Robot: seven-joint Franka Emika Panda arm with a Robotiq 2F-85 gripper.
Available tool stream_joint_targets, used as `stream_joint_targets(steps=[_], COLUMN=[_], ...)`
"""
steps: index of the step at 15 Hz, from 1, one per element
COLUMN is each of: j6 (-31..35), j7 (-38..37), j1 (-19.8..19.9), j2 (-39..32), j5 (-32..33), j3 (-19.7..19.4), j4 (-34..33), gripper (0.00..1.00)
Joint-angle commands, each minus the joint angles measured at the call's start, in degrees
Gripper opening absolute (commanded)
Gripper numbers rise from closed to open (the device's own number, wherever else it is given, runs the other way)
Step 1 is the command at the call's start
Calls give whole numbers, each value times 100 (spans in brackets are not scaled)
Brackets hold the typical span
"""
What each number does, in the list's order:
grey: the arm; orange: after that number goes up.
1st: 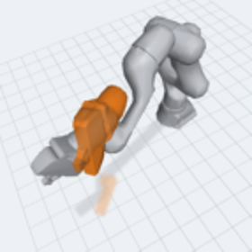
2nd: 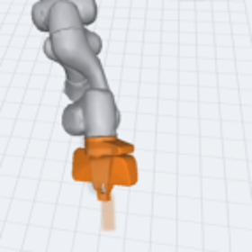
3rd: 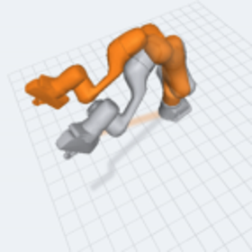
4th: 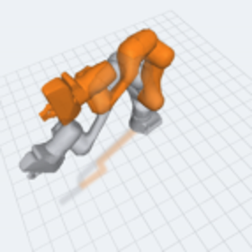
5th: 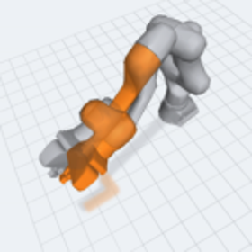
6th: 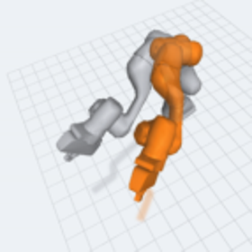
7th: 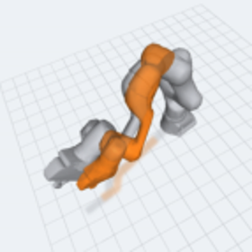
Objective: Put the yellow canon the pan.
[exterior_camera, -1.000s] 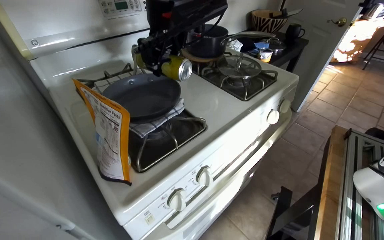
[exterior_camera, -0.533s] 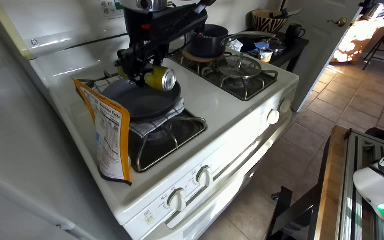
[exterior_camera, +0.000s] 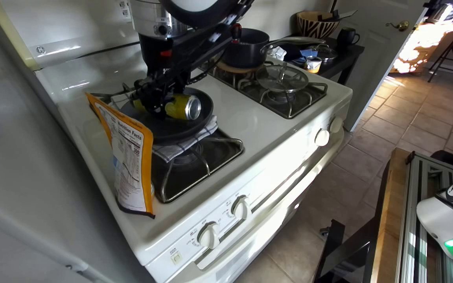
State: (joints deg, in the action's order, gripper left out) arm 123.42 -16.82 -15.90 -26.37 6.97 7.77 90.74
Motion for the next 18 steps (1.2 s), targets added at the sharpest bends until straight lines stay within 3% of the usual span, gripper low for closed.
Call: stream_joint_targets(steps=[1,3,4,5,7,10,15,16,18], j6=[-82,-119,-170,-187,-300,-254,456,30,184], j7=[72,-4,-14,7,38,398,2636,1906,2430], j1=[-97,-165,-190,-191,-180,19,638,402,592], j2=[-63,-71,-47,-32,127,689,2146,1447,1899], j5=[-65,8,33,12,0,-182,-554,-292,-431], j3=[-2,-35,-44,-34,-38,46,123,81,71], j4=[-123,-107,-85,-75,-28,300,1595,692,1128], gripper=[37,37,76,89,99,100,100,100,100])
